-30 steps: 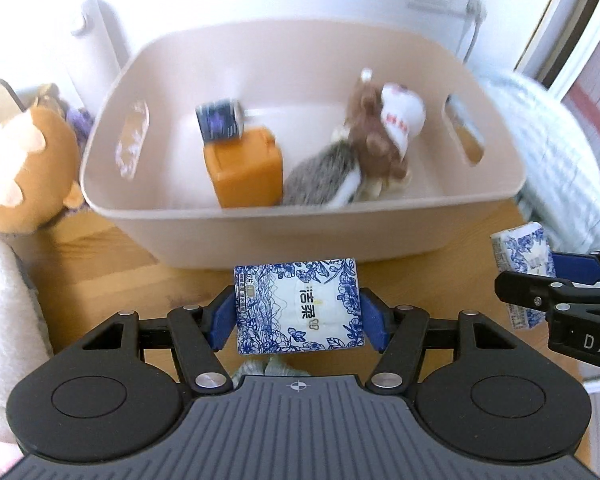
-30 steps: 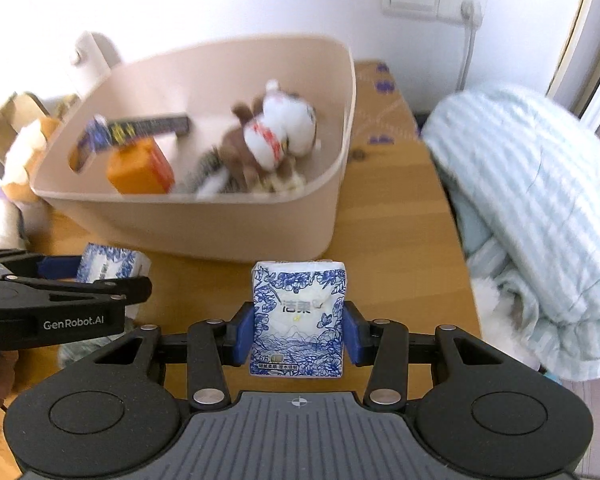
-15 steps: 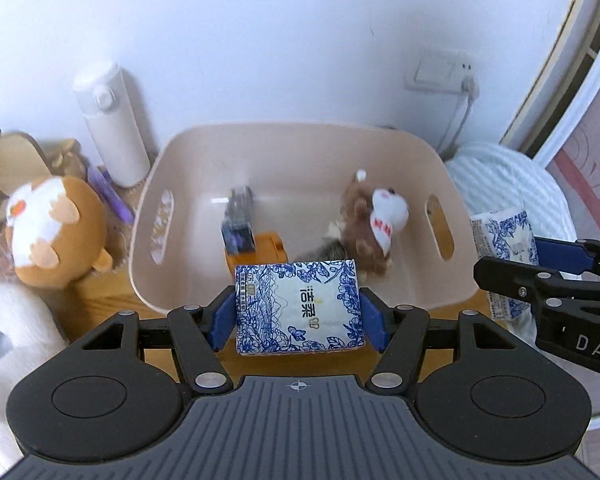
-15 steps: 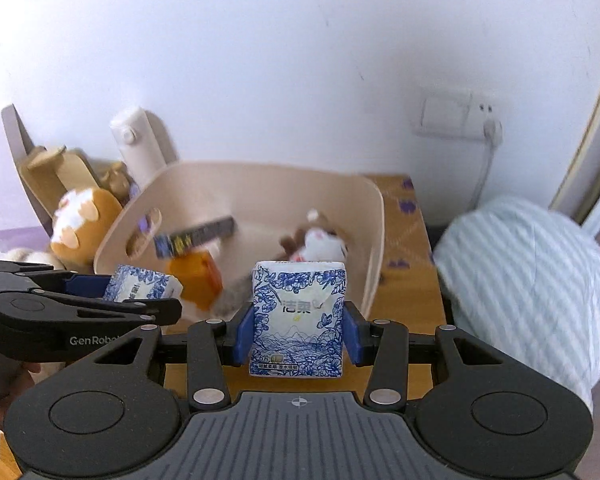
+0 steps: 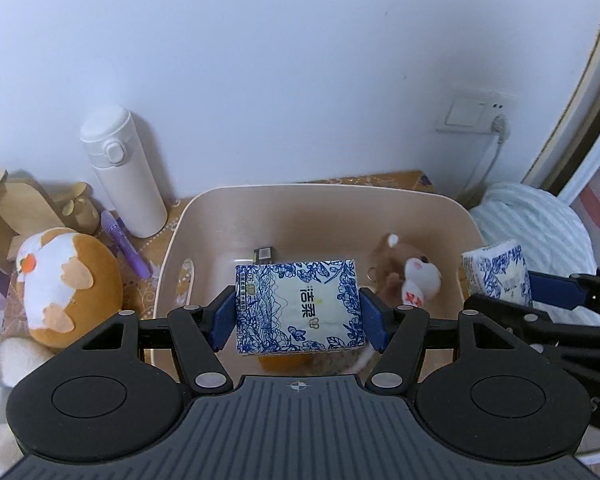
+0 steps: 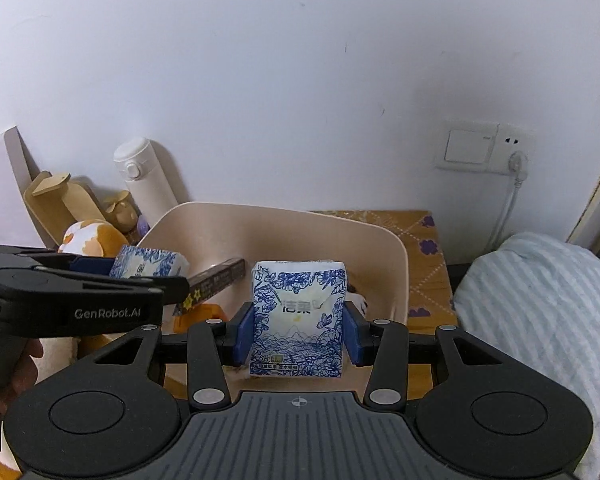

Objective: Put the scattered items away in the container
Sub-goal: 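Carry both tissue packs up over the beige basket, then open both tools to drop the tissue packs into the basket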

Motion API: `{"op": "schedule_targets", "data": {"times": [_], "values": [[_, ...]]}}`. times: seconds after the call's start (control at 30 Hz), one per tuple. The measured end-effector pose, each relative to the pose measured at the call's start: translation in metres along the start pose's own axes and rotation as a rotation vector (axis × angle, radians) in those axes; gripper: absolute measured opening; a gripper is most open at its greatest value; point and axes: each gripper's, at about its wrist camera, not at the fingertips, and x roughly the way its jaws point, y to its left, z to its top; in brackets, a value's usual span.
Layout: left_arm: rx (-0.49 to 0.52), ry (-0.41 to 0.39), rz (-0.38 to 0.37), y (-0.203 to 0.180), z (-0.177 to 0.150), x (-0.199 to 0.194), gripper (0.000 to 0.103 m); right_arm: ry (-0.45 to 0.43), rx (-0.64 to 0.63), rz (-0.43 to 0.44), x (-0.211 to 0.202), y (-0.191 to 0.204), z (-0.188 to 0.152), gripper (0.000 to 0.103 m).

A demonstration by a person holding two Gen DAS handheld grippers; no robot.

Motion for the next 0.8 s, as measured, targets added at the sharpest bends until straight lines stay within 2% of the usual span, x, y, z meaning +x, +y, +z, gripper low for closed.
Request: {"op": "schedule_targets", "data": {"times": [0.37, 0.57, 0.8], "values": [[0.013, 0.087, 0.043, 0.002, 0.006, 0.059, 0.064, 0.088, 0.038, -0.071, 0.063, -0.008, -0.004, 0.042], [0.034, 0.119, 0.053, 0.004, 0.005, 0.073, 0.064, 0.121, 0.059, -0.088, 0.076, -0.012, -0.011, 0.042], [0.026, 0.139, 0.017, 0.007, -0.001, 0.078, 0.065, 0.133, 0.072, -0.102, 0.081, -0.012, -0.013, 0.045]]}}
